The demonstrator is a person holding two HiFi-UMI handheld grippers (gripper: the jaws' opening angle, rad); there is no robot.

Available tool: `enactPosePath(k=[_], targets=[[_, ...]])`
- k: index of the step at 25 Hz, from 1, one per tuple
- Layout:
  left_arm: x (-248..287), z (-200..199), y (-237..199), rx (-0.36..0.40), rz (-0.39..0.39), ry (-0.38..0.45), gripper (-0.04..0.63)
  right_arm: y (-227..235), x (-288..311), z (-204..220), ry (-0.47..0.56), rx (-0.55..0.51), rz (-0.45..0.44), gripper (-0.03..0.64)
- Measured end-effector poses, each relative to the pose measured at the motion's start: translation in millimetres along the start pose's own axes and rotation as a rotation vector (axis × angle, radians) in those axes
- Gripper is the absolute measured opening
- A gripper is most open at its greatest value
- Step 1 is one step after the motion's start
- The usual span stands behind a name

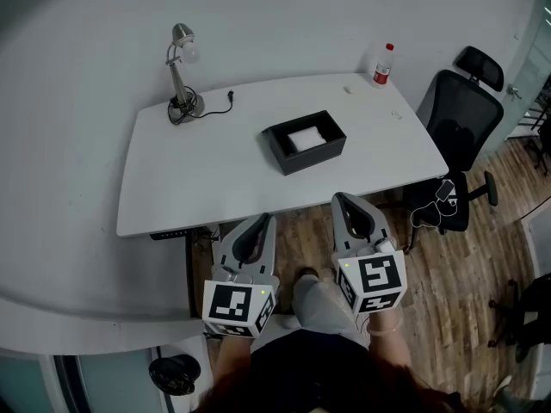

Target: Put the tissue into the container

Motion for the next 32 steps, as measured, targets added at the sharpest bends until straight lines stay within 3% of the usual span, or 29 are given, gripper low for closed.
enactPosePath(k=[5,14,32], targets=[[-3.3,4.8,5.0,-0.002,0.004,-0.011,0.037,-2.7,-18.9,-0.3,0.034,0.029,-0.02,0.02],[-1.5,2.6,31.2,0.003,0.006,0.001,0.037,-1.4,-47.7,-0.4,0.067,-0.045,-0.014,0.02],[-40.0,13.8,123.9,0.022,-0.052,-0.027,0.037,7.6,-130.5,20.4,0.062,-0.111,-0.092,0.02]])
Point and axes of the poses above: the fingertips, and each gripper's own axes: x forward along the fingers, y to its right, z out of its underside, the point moved 1 cm from there along -x, backward along the fingers, and after that the axes turned 10 degrees about -y, right-handed, at the moved point
